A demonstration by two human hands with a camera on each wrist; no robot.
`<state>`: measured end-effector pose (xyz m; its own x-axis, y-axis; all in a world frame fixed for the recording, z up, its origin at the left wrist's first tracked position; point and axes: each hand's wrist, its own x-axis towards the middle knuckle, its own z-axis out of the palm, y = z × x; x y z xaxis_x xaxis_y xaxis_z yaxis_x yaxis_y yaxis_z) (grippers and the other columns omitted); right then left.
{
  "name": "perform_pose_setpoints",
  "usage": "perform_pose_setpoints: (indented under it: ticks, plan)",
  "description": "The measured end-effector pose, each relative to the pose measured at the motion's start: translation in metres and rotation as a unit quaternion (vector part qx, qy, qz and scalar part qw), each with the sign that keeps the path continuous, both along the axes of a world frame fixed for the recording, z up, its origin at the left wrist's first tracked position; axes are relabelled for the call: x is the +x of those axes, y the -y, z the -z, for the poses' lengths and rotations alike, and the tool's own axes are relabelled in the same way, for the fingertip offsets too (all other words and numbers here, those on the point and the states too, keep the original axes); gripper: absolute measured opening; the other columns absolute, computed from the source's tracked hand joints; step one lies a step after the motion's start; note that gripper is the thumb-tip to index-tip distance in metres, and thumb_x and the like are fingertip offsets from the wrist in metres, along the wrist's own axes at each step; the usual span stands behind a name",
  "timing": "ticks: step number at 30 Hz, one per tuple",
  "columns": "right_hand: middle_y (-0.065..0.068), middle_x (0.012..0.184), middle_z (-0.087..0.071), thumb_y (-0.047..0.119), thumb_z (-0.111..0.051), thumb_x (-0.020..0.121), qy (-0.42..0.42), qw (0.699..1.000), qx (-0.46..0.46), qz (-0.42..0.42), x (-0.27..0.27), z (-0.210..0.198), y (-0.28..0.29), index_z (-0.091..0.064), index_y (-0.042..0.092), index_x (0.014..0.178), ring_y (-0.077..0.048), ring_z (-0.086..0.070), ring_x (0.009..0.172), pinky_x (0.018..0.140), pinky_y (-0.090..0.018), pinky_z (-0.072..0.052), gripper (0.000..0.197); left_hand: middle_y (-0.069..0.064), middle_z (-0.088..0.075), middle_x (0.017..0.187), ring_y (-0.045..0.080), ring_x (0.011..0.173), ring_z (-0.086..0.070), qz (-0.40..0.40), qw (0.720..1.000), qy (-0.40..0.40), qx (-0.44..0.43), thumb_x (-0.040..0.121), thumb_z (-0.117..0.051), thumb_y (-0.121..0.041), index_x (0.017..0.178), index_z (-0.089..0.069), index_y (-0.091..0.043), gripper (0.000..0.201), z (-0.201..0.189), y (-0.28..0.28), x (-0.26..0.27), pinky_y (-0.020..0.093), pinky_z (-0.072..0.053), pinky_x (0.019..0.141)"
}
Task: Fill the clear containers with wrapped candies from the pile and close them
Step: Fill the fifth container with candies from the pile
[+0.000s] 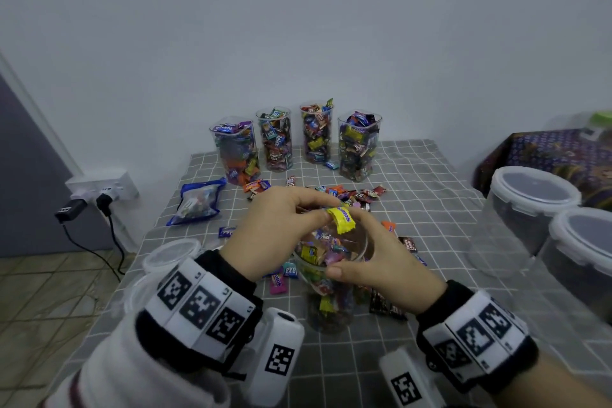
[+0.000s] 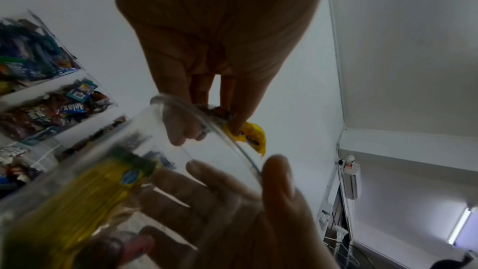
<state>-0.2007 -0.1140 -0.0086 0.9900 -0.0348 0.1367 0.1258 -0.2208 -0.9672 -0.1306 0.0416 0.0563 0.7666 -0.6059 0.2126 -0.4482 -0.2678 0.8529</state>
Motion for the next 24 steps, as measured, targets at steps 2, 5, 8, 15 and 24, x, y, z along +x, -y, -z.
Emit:
perform_pose_setpoints:
  ticks: [2,5,8,15,24]
  plan:
    - [0.007,0.130,-0.056,0.048,-0.085,0.053,0.001,1.000,0.000,0.001,-0.001,-0.001,0.000,-0.041,0.027,0.132,-0.011,-0.052,0.123,0.106,-0.043,-0.040,0.093,-0.007,-0.073,0.087,0.003,0.074,-0.067,0.012,1.000,-0.006,-0.006,0.086,-0.065,-0.009,0.088,-0.070,-0.035,0.027,0.000,0.002,-0.001,0.027,-0.057,0.067]
    - [0.010,0.131,-0.054,0.049,-0.083,0.052,0.002,1.000,-0.012,0.006,-0.001,-0.003,0.000,-0.039,0.024,0.135,-0.005,-0.050,0.123,0.106,-0.040,-0.041,0.098,-0.017,-0.067,0.070,-0.004,0.064,-0.064,0.034,0.999,-0.026,-0.013,0.085,-0.068,-0.010,0.086,-0.068,-0.034,0.024,-0.001,0.003,-0.004,0.011,-0.046,0.056]
    - [0.009,0.133,-0.053,0.049,-0.083,0.054,0.000,1.000,-0.004,-0.002,-0.002,-0.004,0.000,-0.037,0.022,0.137,-0.007,-0.049,0.125,0.107,-0.040,-0.039,0.099,-0.011,-0.072,0.088,0.003,0.076,-0.069,0.033,0.999,-0.026,-0.022,0.083,-0.070,-0.014,0.086,-0.068,-0.038,0.024,0.000,0.003,-0.004,0.017,-0.050,0.065]
    - [0.006,0.134,-0.053,0.050,-0.084,0.053,0.004,1.000,-0.008,0.004,0.000,0.000,0.000,-0.038,0.022,0.137,-0.009,-0.048,0.127,0.109,-0.042,-0.036,0.099,-0.013,-0.072,0.093,0.004,0.084,-0.068,0.022,0.999,-0.024,-0.044,0.086,-0.065,-0.021,0.086,-0.072,-0.036,0.017,-0.003,0.001,-0.007,0.025,-0.056,0.068]
    - [0.018,0.130,-0.049,0.049,-0.081,0.051,-0.040,0.998,-0.051,-0.005,-0.001,-0.004,0.003,-0.029,0.040,0.131,0.005,-0.047,0.121,0.105,-0.024,-0.039,0.096,-0.013,-0.069,0.088,-0.007,0.080,-0.063,-0.085,0.990,-0.025,-0.106,0.089,-0.060,-0.016,0.096,-0.068,-0.027,0.015,0.004,-0.014,0.011,0.023,-0.053,0.074]
